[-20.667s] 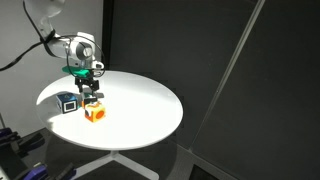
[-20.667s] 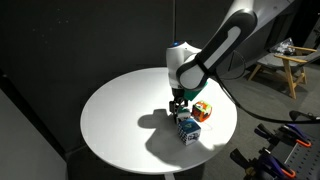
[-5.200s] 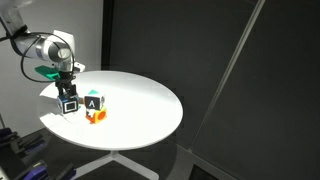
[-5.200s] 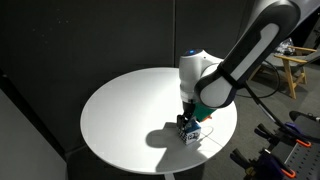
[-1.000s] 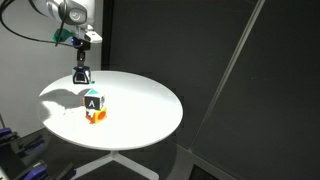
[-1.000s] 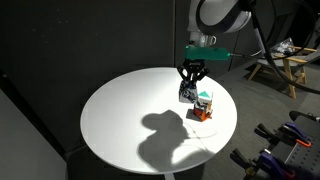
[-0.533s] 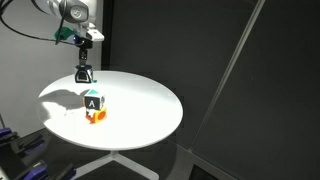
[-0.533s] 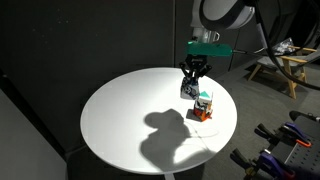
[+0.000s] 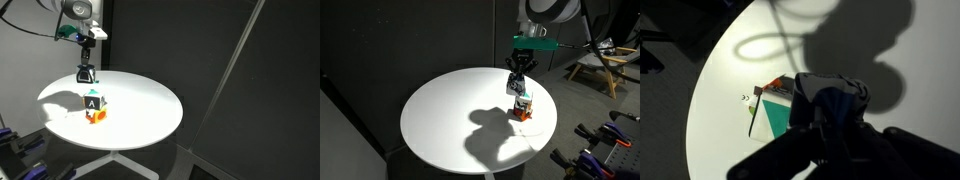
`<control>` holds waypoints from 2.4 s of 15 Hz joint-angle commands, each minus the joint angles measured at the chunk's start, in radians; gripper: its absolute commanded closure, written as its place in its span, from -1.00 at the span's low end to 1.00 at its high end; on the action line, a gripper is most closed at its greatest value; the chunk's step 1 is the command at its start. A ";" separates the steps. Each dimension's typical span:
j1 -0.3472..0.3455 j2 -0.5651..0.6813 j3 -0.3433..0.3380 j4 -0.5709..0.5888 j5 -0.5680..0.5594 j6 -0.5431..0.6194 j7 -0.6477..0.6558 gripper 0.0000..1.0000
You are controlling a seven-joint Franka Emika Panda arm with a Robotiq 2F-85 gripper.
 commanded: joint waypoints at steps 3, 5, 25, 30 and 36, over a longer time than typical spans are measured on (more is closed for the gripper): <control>-0.024 -0.044 -0.002 -0.020 -0.017 -0.041 0.024 0.92; -0.030 -0.048 -0.005 -0.025 -0.018 -0.043 0.021 0.92; -0.073 -0.009 -0.031 -0.011 0.008 -0.015 -0.009 0.92; -0.075 0.009 -0.037 -0.002 0.009 -0.015 -0.009 0.92; -0.079 0.023 -0.047 0.005 0.007 -0.017 -0.008 0.92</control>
